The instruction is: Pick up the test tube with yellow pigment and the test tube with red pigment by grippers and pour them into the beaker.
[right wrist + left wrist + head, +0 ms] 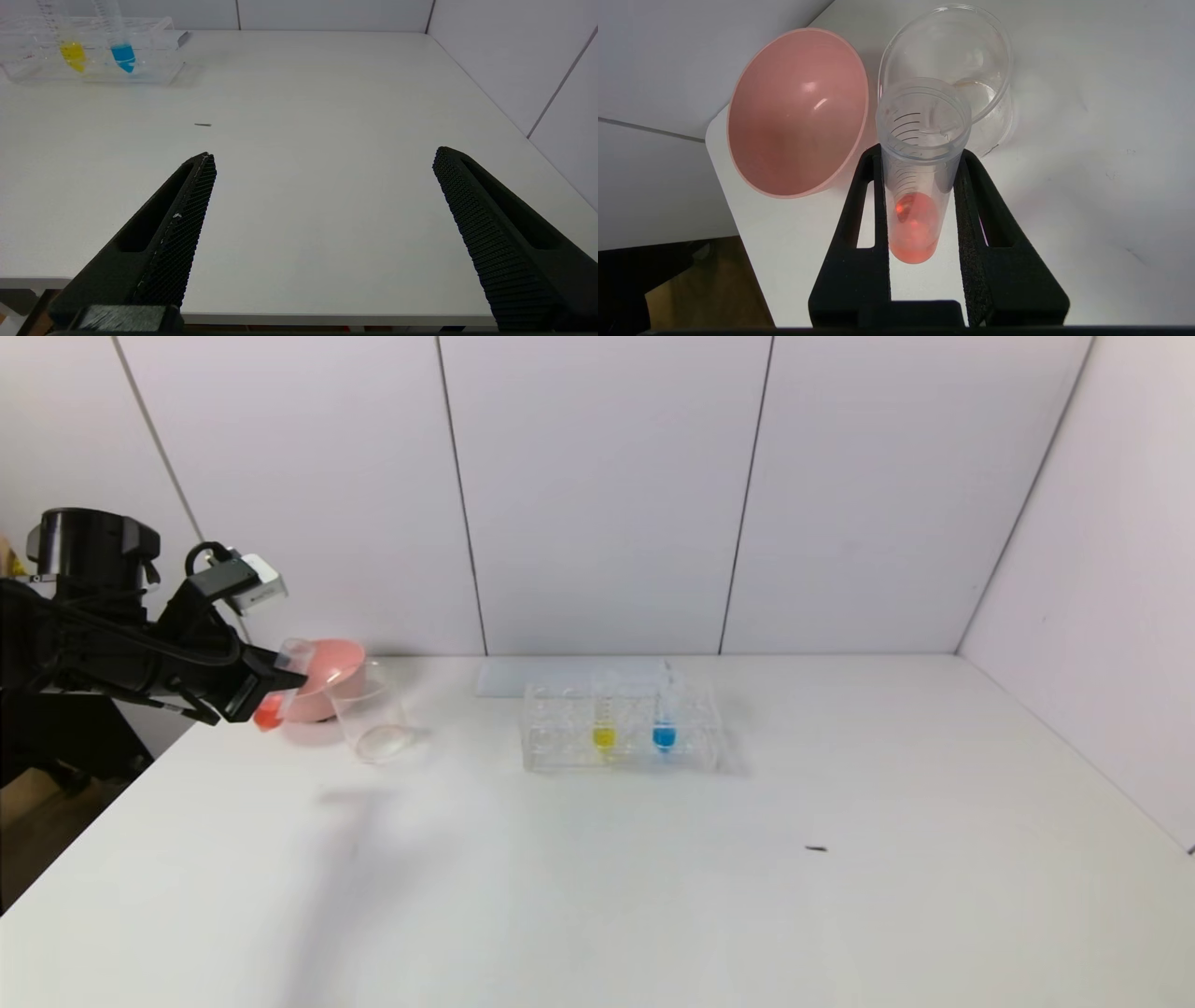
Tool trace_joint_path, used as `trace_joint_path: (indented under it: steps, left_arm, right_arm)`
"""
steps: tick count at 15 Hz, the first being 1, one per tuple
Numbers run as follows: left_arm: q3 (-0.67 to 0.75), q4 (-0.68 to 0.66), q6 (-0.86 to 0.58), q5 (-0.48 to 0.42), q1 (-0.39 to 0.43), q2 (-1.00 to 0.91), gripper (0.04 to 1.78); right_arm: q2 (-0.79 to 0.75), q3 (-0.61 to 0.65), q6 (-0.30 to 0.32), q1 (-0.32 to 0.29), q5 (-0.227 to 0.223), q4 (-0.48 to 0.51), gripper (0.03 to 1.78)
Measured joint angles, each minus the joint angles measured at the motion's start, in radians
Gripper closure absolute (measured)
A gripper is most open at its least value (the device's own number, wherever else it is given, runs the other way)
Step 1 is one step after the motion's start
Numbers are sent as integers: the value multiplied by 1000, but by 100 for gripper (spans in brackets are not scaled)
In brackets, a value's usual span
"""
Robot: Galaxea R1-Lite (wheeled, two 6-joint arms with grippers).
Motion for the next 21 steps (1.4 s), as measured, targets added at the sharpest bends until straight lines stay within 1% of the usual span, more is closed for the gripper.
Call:
trace_joint_path:
  steps: [2, 4, 10, 17, 21]
  left_arm:
    - [-20, 31, 48, -1, 1, 7, 139]
    - [-41, 61, 65, 1, 1, 14, 139]
    - [-91, 113, 156, 4, 14, 45, 139]
    - [-120, 119, 223, 32, 23, 60, 139]
    - [-164, 208, 263, 31, 23, 67, 139]
  right_arm:
    - [0, 0, 0, 0, 0, 0, 11]
    - [0, 0, 0, 1, 0, 0, 11]
    - [0, 0, 0, 0, 0, 0, 11]
    - [0, 0, 0, 0, 0, 0, 11]
    - [0, 0, 0, 0, 0, 0, 11]
